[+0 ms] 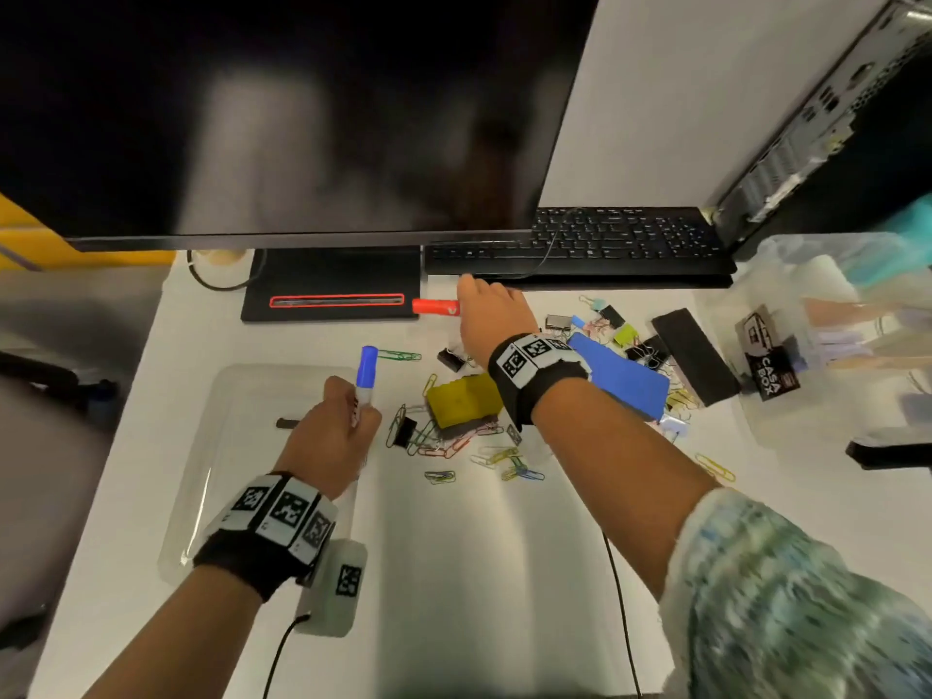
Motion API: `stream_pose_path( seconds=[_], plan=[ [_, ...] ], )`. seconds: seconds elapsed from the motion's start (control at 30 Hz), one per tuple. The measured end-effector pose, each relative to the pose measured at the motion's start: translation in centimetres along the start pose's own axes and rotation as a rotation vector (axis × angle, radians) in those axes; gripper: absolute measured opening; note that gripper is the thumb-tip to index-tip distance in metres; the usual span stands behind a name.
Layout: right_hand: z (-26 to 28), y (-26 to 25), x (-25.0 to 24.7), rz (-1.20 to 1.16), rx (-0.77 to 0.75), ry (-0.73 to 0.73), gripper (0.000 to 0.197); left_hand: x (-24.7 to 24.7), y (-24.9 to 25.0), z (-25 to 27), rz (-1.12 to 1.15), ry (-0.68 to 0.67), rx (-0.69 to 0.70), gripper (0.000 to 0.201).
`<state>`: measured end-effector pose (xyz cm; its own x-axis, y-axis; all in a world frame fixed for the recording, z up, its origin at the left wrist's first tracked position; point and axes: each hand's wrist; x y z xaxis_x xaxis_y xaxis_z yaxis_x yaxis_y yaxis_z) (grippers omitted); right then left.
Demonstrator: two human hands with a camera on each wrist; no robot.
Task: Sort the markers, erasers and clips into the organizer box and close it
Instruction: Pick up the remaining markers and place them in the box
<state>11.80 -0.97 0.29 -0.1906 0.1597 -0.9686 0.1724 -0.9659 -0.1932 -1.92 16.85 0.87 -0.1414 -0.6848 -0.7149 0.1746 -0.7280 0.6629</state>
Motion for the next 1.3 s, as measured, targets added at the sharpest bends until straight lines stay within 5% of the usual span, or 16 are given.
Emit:
stream_pose_path(
  seconds=[0.1, 0.2, 0.37, 0.47, 0.6, 0.8, 0.93, 1.17, 1.3],
  plan=[
    [3.6, 1.7, -2.0, -0.196, 0.017, 0.164, 0.030, 0.5, -0.2, 1.0, 0.014, 0.009, 0.051, 0.009],
    [6.7, 6.8, -2.8, -0.306, 0.205, 0.163, 0.020, 1.6, 1.7, 1.1, -0.039, -0.011, 0.096, 0.008],
    [8.6, 15.3, -2.2, -0.077, 0.366, -0.088, 0.059, 4.4, 5.0, -0.7, -0.145, -0.024, 0.204, 0.014],
    [9.1, 16.7, -1.5, -0.076, 0.337, -0.194, 0.077, 6.4, 6.8, -2.3, -0.249, -0.079, 0.220, 0.039],
    [9.7, 16.6, -1.5, -0.087, 0.253, -0.218, 0.069, 8.3, 7.9, -4.1, -0.405, -0.170, 0.201, 0.060],
    [14.0, 15.2, -2.0, -0.045, -0.046, 0.058, 0.037, 8.3, 7.4, -4.5, -0.460, -0.195, 0.125, 0.066],
    [16.9, 14.2, -0.9, 0.058, -0.152, 0.073, 0.034, 7.6, 6.5, -3.8, -0.436, -0.191, 0.093, 0.068],
    [18.3, 15.1, -0.9, -0.079, -0.119, -0.061, 0.045, 6.6, 6.6, -2.6, -0.376, -0.144, 0.072, 0.063],
    [17.7, 18.0, -5.9, -0.480, 0.100, 0.135, 0.033, 6.6, 9.4, -2.6, -0.280, -0.054, 0.145, 0.041]
  ],
)
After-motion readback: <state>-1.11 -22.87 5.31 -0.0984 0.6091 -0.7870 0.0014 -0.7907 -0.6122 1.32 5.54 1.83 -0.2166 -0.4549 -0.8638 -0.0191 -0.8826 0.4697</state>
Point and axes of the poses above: each hand's wrist, its own z-axis away from the middle knuckle, its own x-axis out of the palm, y = z × x, and after that the axes turned 8 degrees about x, right-handed
